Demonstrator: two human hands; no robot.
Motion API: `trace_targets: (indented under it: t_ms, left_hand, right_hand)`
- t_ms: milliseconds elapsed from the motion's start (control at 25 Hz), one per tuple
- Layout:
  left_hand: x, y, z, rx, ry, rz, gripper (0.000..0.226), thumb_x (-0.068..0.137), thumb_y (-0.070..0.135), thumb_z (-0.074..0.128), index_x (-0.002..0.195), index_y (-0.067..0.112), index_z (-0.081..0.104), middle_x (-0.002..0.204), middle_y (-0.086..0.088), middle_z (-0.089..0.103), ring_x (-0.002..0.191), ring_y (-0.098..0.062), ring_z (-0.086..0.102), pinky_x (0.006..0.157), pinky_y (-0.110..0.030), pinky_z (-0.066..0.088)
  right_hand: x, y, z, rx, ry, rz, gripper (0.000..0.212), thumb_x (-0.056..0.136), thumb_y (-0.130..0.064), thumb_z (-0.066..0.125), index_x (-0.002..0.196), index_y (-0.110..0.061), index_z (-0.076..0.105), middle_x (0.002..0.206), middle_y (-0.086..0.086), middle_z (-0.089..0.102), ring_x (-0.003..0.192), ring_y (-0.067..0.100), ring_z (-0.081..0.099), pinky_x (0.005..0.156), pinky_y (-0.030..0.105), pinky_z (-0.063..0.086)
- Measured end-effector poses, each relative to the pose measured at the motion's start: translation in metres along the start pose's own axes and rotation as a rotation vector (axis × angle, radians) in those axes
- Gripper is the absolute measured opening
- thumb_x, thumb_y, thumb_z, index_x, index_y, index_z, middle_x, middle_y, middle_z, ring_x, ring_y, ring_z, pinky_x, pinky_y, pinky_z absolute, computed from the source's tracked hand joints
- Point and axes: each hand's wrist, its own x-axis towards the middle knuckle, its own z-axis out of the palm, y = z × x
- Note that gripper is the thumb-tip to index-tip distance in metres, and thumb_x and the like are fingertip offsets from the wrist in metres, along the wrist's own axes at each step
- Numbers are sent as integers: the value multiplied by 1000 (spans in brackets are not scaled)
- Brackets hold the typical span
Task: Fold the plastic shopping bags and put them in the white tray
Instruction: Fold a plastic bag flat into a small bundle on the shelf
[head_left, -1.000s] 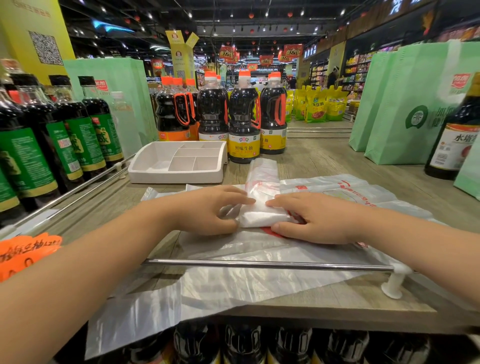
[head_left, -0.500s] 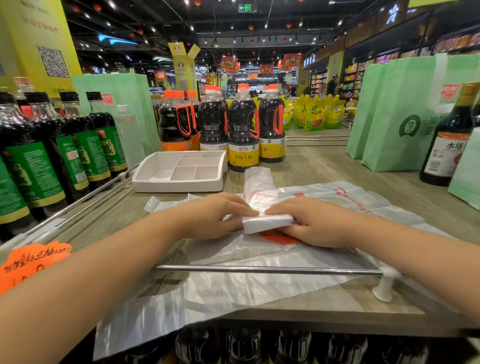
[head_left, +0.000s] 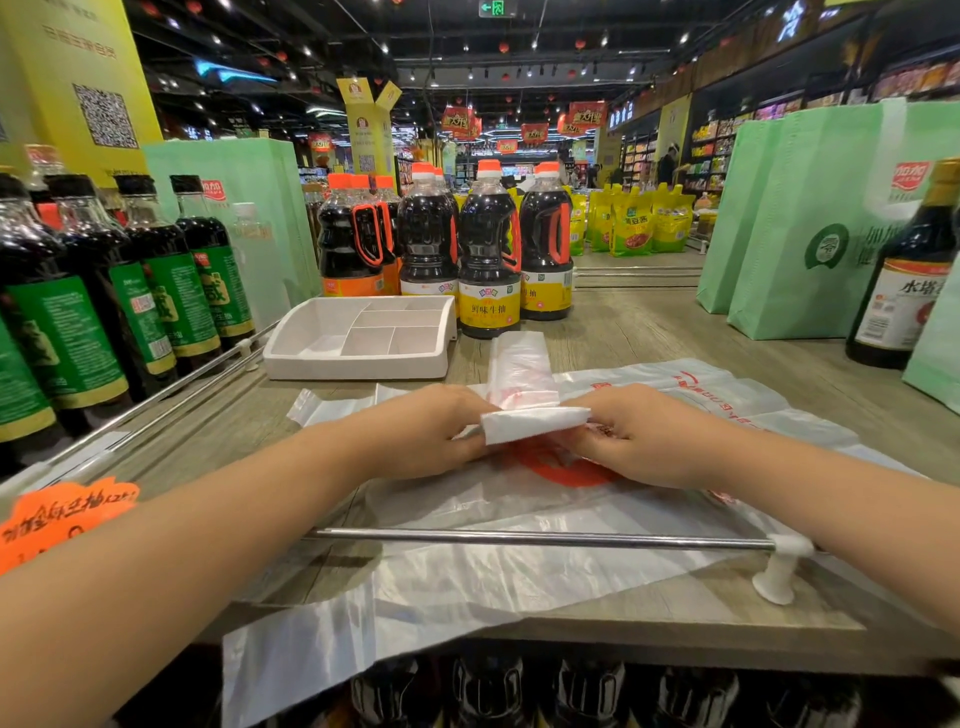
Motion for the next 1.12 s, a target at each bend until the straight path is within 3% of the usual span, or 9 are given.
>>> trace_targets:
  t_ms: [120,200,280,400,600,680,800,920,1120]
  left_hand:
    - [-3,0,-1,-70,-3,-79,24,103,30,51,122,27,64,111,8,69,96,-11,61,87,-32,49]
    - [-4,1,0,-174,16,-121,21,103,31,49,120,30,62,104,12,69,91,-9,62,83,-30,50]
    - [-2,5,0,-333,52,-190,16,103,34,50,113,34,63,97,17,69,85,-3,63,78,-24,50]
    - [6,10,0,-510,45,-291,19,103,33,51,113,25,64,96,4,71,69,-3,61,68,-23,51]
    - [15,6,6,-640,80,-455,17,99,39,58,113,29,58,95,-6,75,76,-36,65,69,-47,54]
    - [18,6,8,-629,88,-492,22,97,41,60,114,27,57,96,-7,76,84,-42,68,75,-51,57]
    - [19,4,7,-605,64,-496,22,93,42,65,108,26,60,83,-1,74,69,-23,66,66,-39,55]
    - [18,4,7,-539,72,-473,22,92,44,67,105,27,61,87,6,73,73,-12,65,68,-33,54]
    - [21,8,7,-393,112,-510,30,96,45,58,118,25,52,86,7,72,65,-13,64,61,-32,51]
  right_hand:
    - [-1,-1,1,36,65,10,19,100,-34,55,110,-33,72,94,-29,66,89,-17,56,77,4,39]
    - [1,2,2,75,94,94,22,100,-35,56,115,-33,71,89,-32,64,80,-24,54,73,1,38]
    - [6,4,2,147,79,205,22,99,-42,54,113,-36,70,91,-27,68,79,-21,57,69,0,38]
    - [13,4,4,250,56,263,25,99,-47,53,116,-36,68,103,-22,72,91,-10,63,73,1,42]
    - [27,2,7,333,115,354,16,95,-41,63,103,-27,63,82,-4,74,62,2,64,54,15,46]
    - [31,4,9,334,122,414,24,92,-43,67,105,-23,61,78,-4,75,62,3,65,57,21,45]
    - [31,3,10,347,147,440,28,91,-41,69,100,-15,65,77,1,76,69,11,70,60,23,50]
    - [27,1,9,282,158,437,34,91,-45,67,88,-11,67,67,1,71,55,8,60,50,18,44]
    - [25,-7,7,95,89,460,43,90,-54,64,74,-14,64,65,2,64,58,12,54,53,26,40]
